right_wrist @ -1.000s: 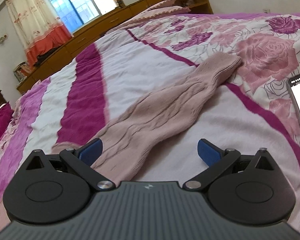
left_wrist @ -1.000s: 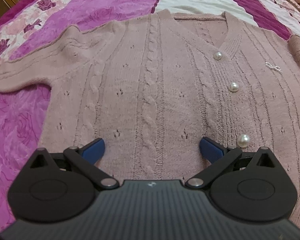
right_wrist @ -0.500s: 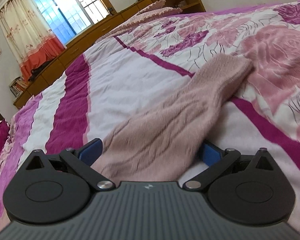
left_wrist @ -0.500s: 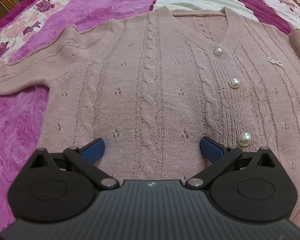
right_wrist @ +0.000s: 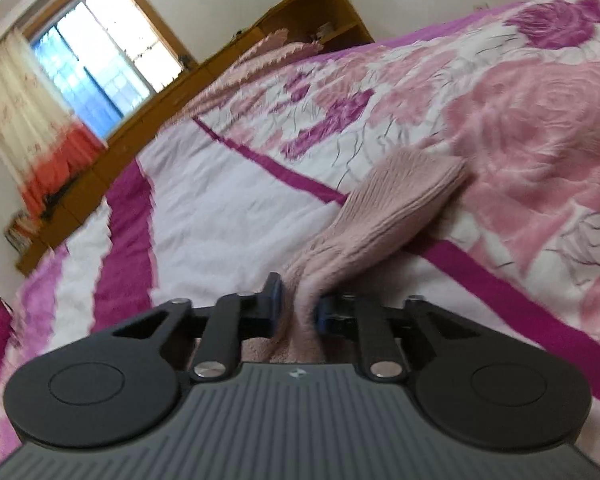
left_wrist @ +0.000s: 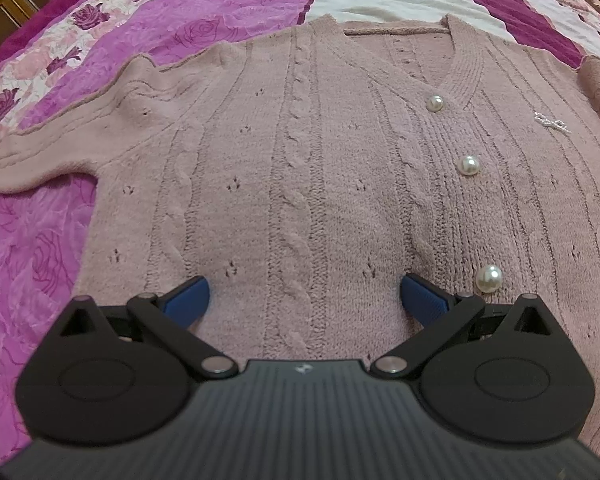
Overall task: Fold small clothes
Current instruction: 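Grasp the cuff of the cardigan sleeve with the right gripper, then carry the held sleeve across the cardigan body with the right gripper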
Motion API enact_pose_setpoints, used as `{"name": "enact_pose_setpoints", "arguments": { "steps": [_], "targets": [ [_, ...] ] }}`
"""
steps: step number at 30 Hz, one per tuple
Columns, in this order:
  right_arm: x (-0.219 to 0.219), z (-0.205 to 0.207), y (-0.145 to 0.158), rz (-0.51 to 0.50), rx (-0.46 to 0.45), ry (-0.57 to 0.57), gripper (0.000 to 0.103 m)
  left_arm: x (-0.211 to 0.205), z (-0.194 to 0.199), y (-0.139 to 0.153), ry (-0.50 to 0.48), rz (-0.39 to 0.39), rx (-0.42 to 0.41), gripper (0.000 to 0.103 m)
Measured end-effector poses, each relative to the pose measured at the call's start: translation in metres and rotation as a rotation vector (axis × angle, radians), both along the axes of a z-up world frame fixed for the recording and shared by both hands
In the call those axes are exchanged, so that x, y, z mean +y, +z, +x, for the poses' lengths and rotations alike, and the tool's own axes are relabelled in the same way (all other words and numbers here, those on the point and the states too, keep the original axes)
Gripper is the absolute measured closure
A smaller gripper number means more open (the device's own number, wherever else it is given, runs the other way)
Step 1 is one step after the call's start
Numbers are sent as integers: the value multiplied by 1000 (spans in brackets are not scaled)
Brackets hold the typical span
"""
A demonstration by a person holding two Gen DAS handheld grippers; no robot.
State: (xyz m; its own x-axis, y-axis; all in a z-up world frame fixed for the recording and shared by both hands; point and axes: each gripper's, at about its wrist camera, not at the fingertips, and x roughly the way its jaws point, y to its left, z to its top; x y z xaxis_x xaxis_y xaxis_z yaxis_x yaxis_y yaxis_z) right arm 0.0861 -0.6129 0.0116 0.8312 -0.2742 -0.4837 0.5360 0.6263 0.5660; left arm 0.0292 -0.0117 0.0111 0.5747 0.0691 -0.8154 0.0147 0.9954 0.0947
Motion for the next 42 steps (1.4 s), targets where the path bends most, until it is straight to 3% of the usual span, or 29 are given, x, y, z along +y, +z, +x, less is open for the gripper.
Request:
{"name": "enact_pose_setpoints", "arguments": {
  "steps": [11, 19, 29, 42],
  "targets": [
    [26, -67, 72, -235, -91, -8, 96, 1, -4, 0, -14, 2, -24, 0],
    [50, -108, 114, -288, -190, -59, 97, 3, -4, 2, -25, -7, -24, 0],
    [129, -119, 139, -361, -216, 77, 97, 10, -3, 16, -28, -19, -26, 0],
    [238, -98, 157, -383, -231, 234, 97, 45, -6, 39, 25, -13, -70, 0]
  ]
}}
